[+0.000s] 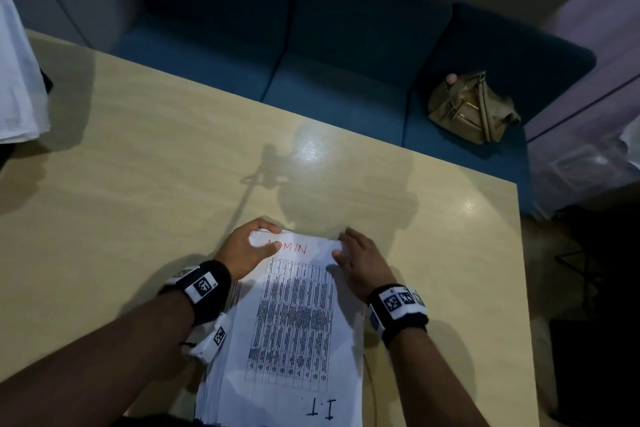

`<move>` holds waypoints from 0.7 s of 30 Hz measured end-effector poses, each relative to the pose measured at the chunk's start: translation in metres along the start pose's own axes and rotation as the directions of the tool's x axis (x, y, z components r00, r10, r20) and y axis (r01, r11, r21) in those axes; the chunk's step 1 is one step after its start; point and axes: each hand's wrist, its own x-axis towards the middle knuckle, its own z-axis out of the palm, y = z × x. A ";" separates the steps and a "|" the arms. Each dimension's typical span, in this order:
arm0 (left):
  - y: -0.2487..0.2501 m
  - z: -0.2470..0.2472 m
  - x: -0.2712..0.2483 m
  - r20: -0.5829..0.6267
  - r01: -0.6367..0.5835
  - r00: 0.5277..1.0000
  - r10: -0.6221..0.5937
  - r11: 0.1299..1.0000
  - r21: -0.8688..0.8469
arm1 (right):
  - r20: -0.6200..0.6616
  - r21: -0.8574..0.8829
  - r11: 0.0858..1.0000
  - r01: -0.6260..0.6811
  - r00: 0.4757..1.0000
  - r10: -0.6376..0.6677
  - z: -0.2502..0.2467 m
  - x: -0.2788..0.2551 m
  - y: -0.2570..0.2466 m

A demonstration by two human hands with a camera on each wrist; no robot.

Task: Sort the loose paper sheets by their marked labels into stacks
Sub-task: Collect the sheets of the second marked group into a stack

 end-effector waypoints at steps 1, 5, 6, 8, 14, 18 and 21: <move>0.001 0.001 -0.002 -0.008 0.000 1.000 0.000 1.000 0.003 | 0.018 0.058 0.998 -0.011 1.000 0.010 0.005 -0.004 0.002; 0.004 0.008 -0.014 -0.016 0.046 0.999 -0.046 0.999 -0.013 | -0.112 0.448 0.893 -0.049 0.988 0.110 0.019 -0.019 0.005; 0.002 0.010 -0.016 -0.007 0.067 0.998 -0.068 0.997 -0.035 | -0.153 0.520 0.853 -0.051 0.976 0.152 0.021 -0.020 0.004; 0.003 0.014 -0.020 0.023 0.072 0.997 -0.071 0.996 -0.058 | -0.190 0.575 0.817 -0.052 0.962 0.195 0.024 -0.020 0.000; -0.008 0.011 -0.025 0.069 0.147 0.987 -0.142 0.987 -0.067 | -0.334 0.545 0.803 -0.241 0.816 0.471 0.028 -0.025 0.013; -0.012 0.013 -0.037 0.172 0.202 0.966 -0.192 0.979 -0.041 | -0.162 0.674 0.652 -0.349 0.791 0.590 0.029 -0.035 0.022; -0.008 0.014 -0.044 0.148 0.215 0.969 -0.197 0.969 -0.119 | -0.007 0.852 0.430 -0.297 0.816 0.578 0.024 -0.048 0.010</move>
